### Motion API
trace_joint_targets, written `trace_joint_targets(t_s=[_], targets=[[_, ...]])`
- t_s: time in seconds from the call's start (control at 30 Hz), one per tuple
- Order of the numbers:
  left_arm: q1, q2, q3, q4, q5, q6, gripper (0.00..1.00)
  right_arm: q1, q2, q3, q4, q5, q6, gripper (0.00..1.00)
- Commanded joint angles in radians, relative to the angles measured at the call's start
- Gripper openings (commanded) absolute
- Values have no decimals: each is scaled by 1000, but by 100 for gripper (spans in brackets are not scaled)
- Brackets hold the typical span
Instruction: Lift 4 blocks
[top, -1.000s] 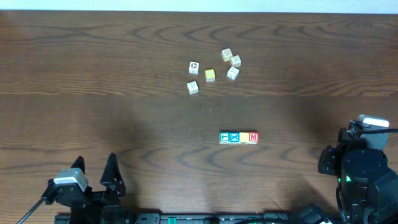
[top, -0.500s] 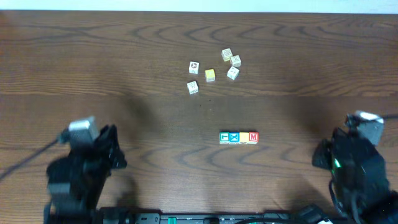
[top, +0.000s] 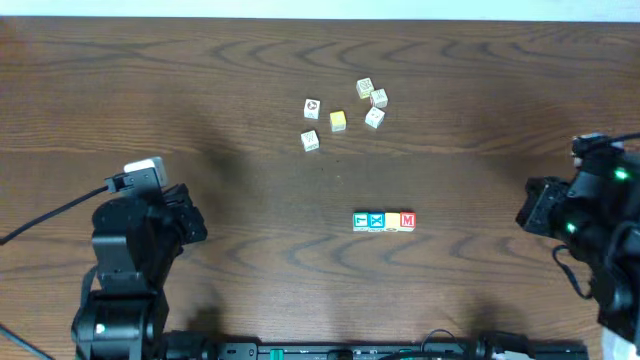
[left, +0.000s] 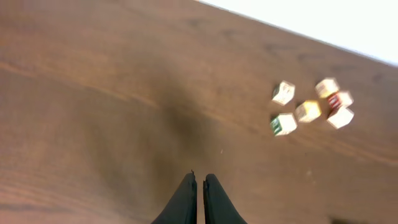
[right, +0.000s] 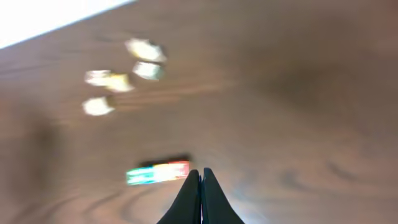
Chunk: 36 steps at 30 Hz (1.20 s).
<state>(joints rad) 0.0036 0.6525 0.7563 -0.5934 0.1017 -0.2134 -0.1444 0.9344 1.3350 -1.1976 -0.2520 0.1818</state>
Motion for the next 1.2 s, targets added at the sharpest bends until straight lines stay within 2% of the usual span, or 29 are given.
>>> trace_joint_targets(t_s=[0.0, 0.07, 0.13, 0.33, 0.47, 0.5, 0.57, 0.67, 0.73, 0.87, 1.0, 1.17], targets=[[-2, -19, 7, -3, 5, 53, 7, 27, 32, 13, -53, -278, -166, 1], [-2, -22, 7, -6, -10, 67, 7, 57, 56, 17, -73, -249, -143, 1], [-2, -22, 7, 5, -9, 61, 8, 62, 79, 43, -53, -231, -55, 1], [-2, -21, 7, 41, -9, 37, 7, 59, 85, 58, 249, -232, 61, 1], [-2, -21, 7, 53, 10, 39, 8, 58, 79, 58, 238, -220, -18, 1], [-2, -19, 7, 52, 42, 55, 8, 58, 78, 58, 223, -220, -33, 1], [-2, -4, 7, 40, 215, 130, 8, 58, 71, 58, 193, -214, -68, 1], [-2, 24, 7, 18, 310, 135, 8, 58, 56, 58, 171, -196, -82, 1], [-2, 48, 7, 1, 284, 131, 8, 61, 46, 58, 140, -167, -94, 1], [6, 74, 7, -35, 50, 97, 7, 112, 30, 58, 113, -20, -93, 1], [22, 25, 9, -8, 51, 77, 7, 229, -10, 59, 85, 146, -93, 1], [23, -69, 11, 30, 41, 79, 9, 360, -32, 115, 2, 226, -91, 1]])
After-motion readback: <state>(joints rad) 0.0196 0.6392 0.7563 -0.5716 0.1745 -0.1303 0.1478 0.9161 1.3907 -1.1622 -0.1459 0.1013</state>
